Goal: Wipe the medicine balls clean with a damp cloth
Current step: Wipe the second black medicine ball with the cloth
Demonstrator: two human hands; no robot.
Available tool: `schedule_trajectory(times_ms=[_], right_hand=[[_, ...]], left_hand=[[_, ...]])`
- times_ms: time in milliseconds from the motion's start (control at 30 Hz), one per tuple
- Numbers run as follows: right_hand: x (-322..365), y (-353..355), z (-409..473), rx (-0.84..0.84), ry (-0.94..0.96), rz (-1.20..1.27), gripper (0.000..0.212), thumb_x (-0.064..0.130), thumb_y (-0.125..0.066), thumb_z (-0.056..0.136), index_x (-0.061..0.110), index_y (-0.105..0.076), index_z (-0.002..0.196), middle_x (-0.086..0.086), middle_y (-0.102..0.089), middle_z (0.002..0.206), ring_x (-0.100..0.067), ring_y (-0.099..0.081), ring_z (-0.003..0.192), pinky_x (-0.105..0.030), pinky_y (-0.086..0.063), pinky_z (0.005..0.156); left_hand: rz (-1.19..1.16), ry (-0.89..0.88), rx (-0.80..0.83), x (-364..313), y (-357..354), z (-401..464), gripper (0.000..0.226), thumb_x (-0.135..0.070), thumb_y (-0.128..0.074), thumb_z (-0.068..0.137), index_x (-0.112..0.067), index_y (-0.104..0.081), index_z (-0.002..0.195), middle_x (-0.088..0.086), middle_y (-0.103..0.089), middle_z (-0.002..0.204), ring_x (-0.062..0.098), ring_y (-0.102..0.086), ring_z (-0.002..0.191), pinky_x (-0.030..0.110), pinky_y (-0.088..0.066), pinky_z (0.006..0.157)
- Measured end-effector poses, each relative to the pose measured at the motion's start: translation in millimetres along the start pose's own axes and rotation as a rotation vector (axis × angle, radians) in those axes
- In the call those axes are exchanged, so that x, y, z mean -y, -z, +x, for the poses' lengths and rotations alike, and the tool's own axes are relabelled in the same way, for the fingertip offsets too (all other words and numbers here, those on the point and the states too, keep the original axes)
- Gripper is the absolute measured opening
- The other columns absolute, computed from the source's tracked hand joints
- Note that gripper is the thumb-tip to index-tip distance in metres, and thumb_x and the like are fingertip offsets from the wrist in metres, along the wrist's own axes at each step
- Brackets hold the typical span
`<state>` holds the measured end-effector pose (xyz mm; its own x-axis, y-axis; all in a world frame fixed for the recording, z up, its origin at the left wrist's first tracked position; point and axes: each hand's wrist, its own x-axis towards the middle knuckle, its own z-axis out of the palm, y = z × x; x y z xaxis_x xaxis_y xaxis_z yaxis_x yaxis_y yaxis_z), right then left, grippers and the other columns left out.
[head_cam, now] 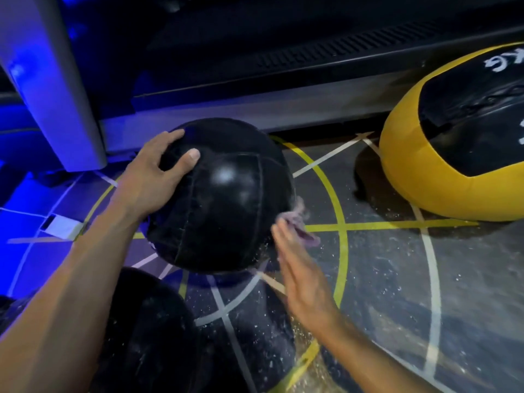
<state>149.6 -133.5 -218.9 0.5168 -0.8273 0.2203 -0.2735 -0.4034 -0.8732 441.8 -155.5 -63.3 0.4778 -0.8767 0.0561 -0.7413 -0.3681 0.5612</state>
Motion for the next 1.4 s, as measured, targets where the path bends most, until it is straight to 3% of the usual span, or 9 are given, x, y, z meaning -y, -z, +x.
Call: schedule_trajectory(times_ms=[100,200,433,667,767,900,1067,1200,1400], right_hand=[[-21,11,11,-0.319,-0.835,0.550,0.043,0.007,-0.043,0.107,0.029,-0.076,0.090,-0.009,-0.071,0.113,-0.008,-0.059,0.075,-0.022,-0.051,0.070],[-12,32,28,-0.375,-0.906,0.778,0.041,0.006,-0.038,0.109,0.003,-0.067,0.080,-0.014,-0.054,0.064,-0.024,-0.046,0.050,-0.032,-0.047,0.051],[79,38,87,-0.282,-0.260,0.502,0.048,0.020,-0.043,0.110,0.039,-0.038,0.153,0.040,-0.054,0.129,0.009,-0.064,0.105,-0.024,-0.029,0.105],[60,-37,85,-0.137,0.104,0.198,0.059,0.002,-0.036,0.110,0.020,-0.017,0.162,0.010,-0.001,0.171,-0.014,0.001,0.158,-0.040,-0.011,0.129],[9,-54,52,-0.165,-0.392,0.407,0.051,0.017,-0.032,0.112,0.033,-0.024,0.160,0.002,-0.043,0.159,-0.009,-0.041,0.145,-0.019,-0.026,0.119],[-15,-61,41,-0.327,-1.199,0.624,0.024,0.019,-0.046,0.108,0.021,-0.070,0.111,-0.004,-0.076,0.081,-0.027,-0.068,0.077,-0.046,-0.055,0.080],[55,-6,103,-0.280,-0.385,0.491,0.049,0.022,-0.040,0.111,0.034,-0.034,0.158,0.028,-0.038,0.151,0.020,-0.041,0.129,0.003,-0.031,0.102],[53,-46,76,-0.180,-0.010,0.247,0.054,-0.003,-0.037,0.108,0.007,-0.024,0.160,-0.002,-0.026,0.167,-0.008,-0.028,0.152,-0.031,-0.029,0.124],[0,-55,56,-0.308,-1.060,0.681,0.025,0.002,-0.040,0.105,0.002,-0.061,0.093,-0.016,-0.064,0.078,-0.034,-0.058,0.069,-0.047,-0.053,0.058]], left_hand=[[-0.034,0.080,-0.046,14,8,3,0.071,-0.077,-0.052,0.090,-0.043,-0.043,0.151,-0.012,-0.049,0.154,0.008,-0.046,0.140,0.036,-0.032,0.121],[-0.041,0.188,-0.094,30,17,4,0.073,-0.078,-0.047,0.092,-0.037,-0.044,0.152,-0.008,-0.052,0.152,0.013,-0.047,0.139,0.036,-0.033,0.118],[-0.083,0.332,-0.116,48,20,-6,0.098,-0.098,-0.041,0.074,-0.039,-0.042,0.152,-0.006,-0.049,0.155,0.019,-0.048,0.141,0.048,-0.034,0.120],[0.044,0.308,-0.152,27,-2,-31,0.108,-0.094,-0.043,0.078,-0.031,-0.019,0.163,0.001,-0.020,0.170,0.025,-0.026,0.154,0.044,-0.021,0.124],[0.020,0.329,-0.163,36,2,-25,0.111,-0.097,-0.040,0.074,-0.032,-0.021,0.163,0.000,-0.022,0.170,0.025,-0.027,0.154,0.046,-0.022,0.123],[-0.083,0.382,-0.201,52,9,-15,0.112,-0.102,-0.044,0.068,-0.037,-0.030,0.159,-0.005,-0.034,0.165,0.022,-0.036,0.149,0.047,-0.026,0.125],[-0.135,0.419,-0.221,55,12,-16,0.118,-0.103,-0.043,0.066,-0.035,-0.026,0.161,-0.005,-0.031,0.166,0.019,-0.033,0.151,0.044,-0.024,0.125],[-0.131,0.444,-0.226,52,12,-11,0.114,-0.102,-0.042,0.068,-0.036,-0.028,0.160,-0.005,-0.034,0.165,0.022,-0.036,0.149,0.045,-0.027,0.123],[-0.120,0.456,-0.259,54,9,-14,0.113,-0.102,-0.039,0.069,-0.036,-0.026,0.161,-0.004,-0.031,0.166,0.027,-0.033,0.151,0.047,-0.027,0.122]])
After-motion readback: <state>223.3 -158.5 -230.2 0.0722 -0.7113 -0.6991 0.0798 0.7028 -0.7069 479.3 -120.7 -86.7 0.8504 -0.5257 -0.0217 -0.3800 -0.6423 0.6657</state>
